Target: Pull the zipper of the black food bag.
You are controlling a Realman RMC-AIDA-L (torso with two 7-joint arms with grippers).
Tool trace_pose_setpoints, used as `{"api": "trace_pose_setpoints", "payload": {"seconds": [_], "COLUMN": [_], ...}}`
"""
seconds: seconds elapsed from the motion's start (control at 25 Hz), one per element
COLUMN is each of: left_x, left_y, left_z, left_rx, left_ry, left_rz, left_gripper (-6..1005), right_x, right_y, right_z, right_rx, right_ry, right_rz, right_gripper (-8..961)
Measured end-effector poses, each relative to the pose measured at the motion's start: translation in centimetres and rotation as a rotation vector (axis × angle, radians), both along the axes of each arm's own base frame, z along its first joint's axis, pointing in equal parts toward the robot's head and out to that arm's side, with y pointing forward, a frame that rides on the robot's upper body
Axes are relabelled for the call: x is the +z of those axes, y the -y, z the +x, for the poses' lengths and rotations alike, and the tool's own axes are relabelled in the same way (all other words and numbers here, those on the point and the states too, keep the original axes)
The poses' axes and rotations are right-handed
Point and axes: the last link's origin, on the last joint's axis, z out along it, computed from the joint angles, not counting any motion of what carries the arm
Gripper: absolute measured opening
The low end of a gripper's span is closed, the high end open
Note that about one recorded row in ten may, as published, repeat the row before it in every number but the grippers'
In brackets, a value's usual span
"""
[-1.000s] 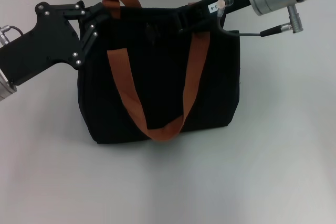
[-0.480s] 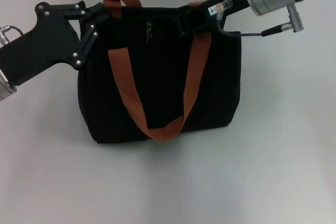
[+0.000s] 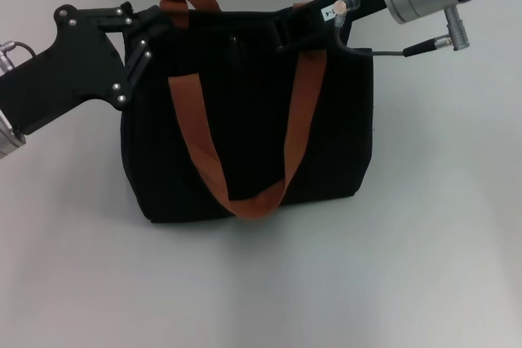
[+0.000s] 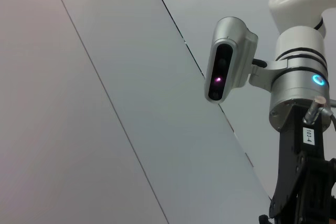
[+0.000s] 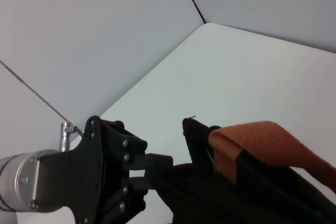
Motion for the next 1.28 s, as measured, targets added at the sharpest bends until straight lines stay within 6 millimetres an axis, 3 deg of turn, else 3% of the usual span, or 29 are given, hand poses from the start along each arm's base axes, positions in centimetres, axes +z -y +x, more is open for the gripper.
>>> {"api": "trace_pose_setpoints", "payload": {"seconds": [0.24,0.68,1.08,1.28], "left_x": [-0.06,0.05,0.09,0.12], "left_y": [0.01,0.17,0.22,0.21], "left_z": [0.06,0.21,0.18,0.17], "left_rx": [-0.002,-0.015,-0.014,-0.014], "left_ry": [0.003,0.014,0.017,0.018], "left_rz": [-0.002,-0.002,-0.001,-0.001], "left_gripper": [69,68,69,69], "right_x": [0.02,0.08,-0.09,0.09], "right_y": [0.02,-0.07,0.06,0.12], "right_z": [-0.26,-0.31,-0.39,-0.60], "right_rx": [0.000,0.013,0.034,0.029], "right_ry": [-0.019,-0.009,0.049,0.075], "right_rz": [-0.002,0.020,0.035,0.051], "right_gripper": [234,277,-4,0]}}
